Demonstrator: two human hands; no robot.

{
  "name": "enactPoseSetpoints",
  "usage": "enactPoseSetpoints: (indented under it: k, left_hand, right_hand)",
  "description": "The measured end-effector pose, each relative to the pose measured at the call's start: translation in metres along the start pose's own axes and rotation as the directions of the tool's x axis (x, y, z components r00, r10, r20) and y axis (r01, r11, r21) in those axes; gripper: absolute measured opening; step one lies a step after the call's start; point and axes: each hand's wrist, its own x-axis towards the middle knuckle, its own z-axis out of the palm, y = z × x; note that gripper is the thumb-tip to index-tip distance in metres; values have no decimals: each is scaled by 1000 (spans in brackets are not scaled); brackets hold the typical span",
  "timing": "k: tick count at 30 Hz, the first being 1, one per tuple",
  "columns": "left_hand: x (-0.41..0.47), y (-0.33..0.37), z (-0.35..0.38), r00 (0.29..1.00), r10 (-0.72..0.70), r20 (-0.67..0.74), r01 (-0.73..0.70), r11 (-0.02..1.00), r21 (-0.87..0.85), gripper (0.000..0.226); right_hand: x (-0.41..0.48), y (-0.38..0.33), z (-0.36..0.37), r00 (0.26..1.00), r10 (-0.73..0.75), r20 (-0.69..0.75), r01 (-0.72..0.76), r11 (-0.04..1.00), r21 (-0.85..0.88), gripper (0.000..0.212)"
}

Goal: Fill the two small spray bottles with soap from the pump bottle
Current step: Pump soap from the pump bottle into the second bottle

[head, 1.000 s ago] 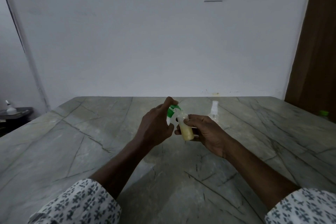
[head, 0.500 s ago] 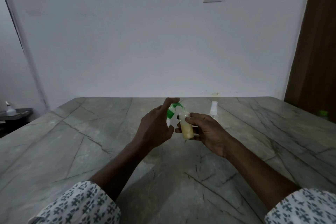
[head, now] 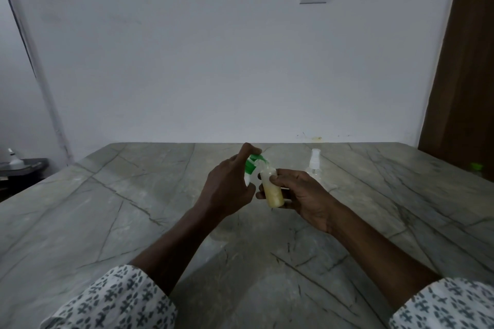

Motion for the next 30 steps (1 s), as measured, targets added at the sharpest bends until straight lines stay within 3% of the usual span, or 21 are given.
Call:
enactPoseSetpoints:
  k: [9,23,30]
  left_hand:
    - [-2,0,0,1000,23,12,-23,1000,21,79]
    - [-1,-1,0,999,35,-17,-36,997,-62,64]
    - [0,-4,3,999,50,-4,-50,998,-35,79]
  right_hand:
    - [-1,-1,-1,1000,-20,-23,21,998,56,20]
    - [-2,11,17,997,-57,-42,61,994,87,18]
    - [1,8,13,995,-62,-79,72,990,124,17]
